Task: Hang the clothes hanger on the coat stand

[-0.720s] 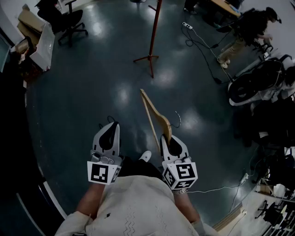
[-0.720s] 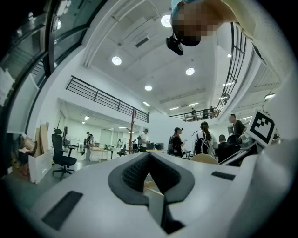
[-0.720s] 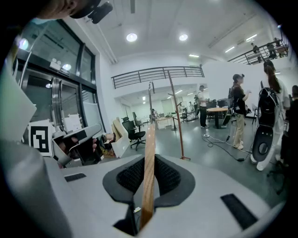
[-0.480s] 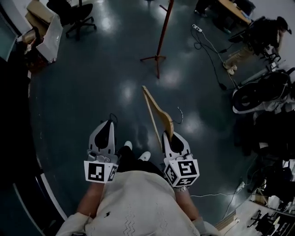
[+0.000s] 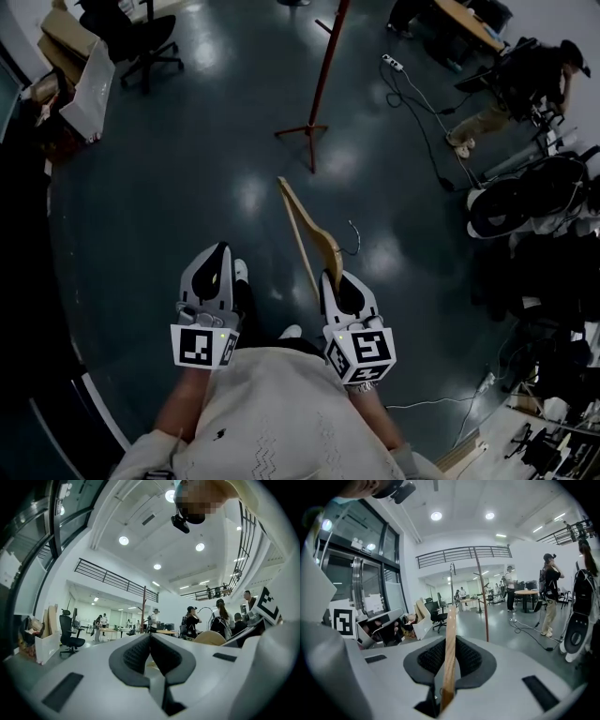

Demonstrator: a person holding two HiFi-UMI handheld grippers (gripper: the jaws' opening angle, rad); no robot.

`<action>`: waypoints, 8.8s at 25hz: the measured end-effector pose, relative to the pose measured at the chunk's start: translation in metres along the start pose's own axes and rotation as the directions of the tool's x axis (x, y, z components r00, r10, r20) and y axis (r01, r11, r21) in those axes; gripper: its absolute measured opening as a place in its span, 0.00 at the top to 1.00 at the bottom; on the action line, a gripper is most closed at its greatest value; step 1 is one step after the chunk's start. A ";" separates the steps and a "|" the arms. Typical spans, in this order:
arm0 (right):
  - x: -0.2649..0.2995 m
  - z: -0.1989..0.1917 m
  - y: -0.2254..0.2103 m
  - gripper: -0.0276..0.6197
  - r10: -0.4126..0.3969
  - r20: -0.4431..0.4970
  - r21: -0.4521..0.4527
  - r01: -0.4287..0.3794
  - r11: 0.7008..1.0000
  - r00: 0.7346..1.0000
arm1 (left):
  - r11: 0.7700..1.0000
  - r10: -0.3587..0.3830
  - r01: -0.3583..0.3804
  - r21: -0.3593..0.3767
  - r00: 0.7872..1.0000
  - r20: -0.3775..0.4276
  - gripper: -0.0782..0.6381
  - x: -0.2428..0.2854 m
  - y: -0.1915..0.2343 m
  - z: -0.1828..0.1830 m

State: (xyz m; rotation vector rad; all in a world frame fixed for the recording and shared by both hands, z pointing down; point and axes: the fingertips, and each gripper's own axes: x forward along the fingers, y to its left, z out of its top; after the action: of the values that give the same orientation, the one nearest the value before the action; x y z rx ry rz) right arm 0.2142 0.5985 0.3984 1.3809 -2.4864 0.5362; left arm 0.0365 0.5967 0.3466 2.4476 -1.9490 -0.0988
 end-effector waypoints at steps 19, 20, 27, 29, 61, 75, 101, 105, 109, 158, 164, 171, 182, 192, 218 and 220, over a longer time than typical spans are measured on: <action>0.185 0.057 -0.021 0.85 -0.128 -0.033 0.048 0.129 0.990 0.991 | 0.975 -0.221 0.221 0.016 0.975 -0.025 0.87 0.185 0.094 -0.019; 0.195 0.061 -0.020 0.85 -0.131 -0.036 0.051 0.133 0.990 0.991 | 0.974 -0.226 0.226 0.012 0.974 -0.031 0.87 0.193 0.101 -0.020; 0.265 0.084 0.005 0.85 -0.152 -0.039 0.112 0.155 0.981 0.988 | 0.967 -0.253 0.253 -0.012 0.966 -0.045 0.87 0.237 0.168 -0.012; 0.287 0.093 0.017 0.85 -0.169 -0.034 0.116 0.172 0.978 0.985 | 0.965 -0.264 0.263 -0.022 0.964 -0.037 0.87 0.244 0.194 -0.006; 0.448 0.171 0.058 0.85 -0.343 0.005 0.194 0.336 0.922 0.939 | 0.902 -0.429 0.427 -0.073 0.903 -0.019 0.87 0.352 0.337 0.014; 0.494 0.185 0.002 0.85 -0.368 -0.042 0.188 0.369 0.910 0.929 | 0.908 -0.413 0.407 -0.101 0.909 -0.051 0.87 0.421 0.338 0.000; 0.644 0.261 -0.199 0.85 -0.336 -0.091 0.177 0.347 0.921 0.937 | 0.924 -0.381 0.382 -0.020 0.916 -0.125 0.87 0.661 0.294 -0.027; 0.660 0.264 -0.213 0.85 -0.332 -0.111 0.157 0.347 0.925 0.937 | 0.927 -0.374 0.374 -0.024 0.919 -0.124 0.87 0.679 0.296 -0.025; 0.676 0.263 -0.226 0.85 -0.355 -0.136 0.170 0.375 0.911 0.925 | 0.915 -0.401 0.402 -0.026 0.907 -0.129 0.87 0.706 0.299 -0.028; 0.857 0.211 -0.389 0.85 -0.473 -0.230 0.183 0.515 0.837 0.851 | 0.803 -0.596 0.584 -0.119 0.786 -0.166 0.87 0.877 0.333 -0.082; 0.874 0.204 -0.401 0.85 -0.480 -0.220 0.210 0.522 0.827 0.849 | 0.818 -0.573 0.565 -0.106 0.785 -0.236 0.87 0.878 0.353 -0.099; 0.884 0.190 -0.407 0.85 -0.479 -0.201 0.211 0.516 0.830 0.854 | 0.832 -0.552 0.550 -0.077 0.803 -0.223 0.87 0.891 0.356 -0.101; 0.888 0.180 -0.417 0.85 -0.531 -0.150 0.186 0.552 0.813 0.834 | 0.820 -0.565 0.569 -0.058 0.789 -0.240 0.87 0.890 0.351 -0.109; 0.892 0.178 -0.425 0.85 -0.551 -0.145 0.162 0.569 0.806 0.822 | 0.812 -0.576 0.580 -0.059 0.784 -0.232 0.87 0.891 0.343 -0.107; 0.828 0.186 -0.395 0.85 -0.552 -0.143 0.194 0.570 0.798 0.822 | 0.791 -0.609 0.607 -0.079 0.768 -0.198 0.87 0.845 0.318 -0.089; 0.818 0.195 -0.383 0.85 -0.541 -0.118 0.186 0.554 0.812 0.833 | 0.787 -0.614 0.612 -0.074 0.766 -0.192 0.87 0.836 0.314 -0.086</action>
State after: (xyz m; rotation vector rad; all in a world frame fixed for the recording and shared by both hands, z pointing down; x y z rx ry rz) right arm 0.1073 -0.2942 0.6121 2.0261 -1.8769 0.7047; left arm -0.0779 -0.2909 0.4119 2.8447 -0.9951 0.1419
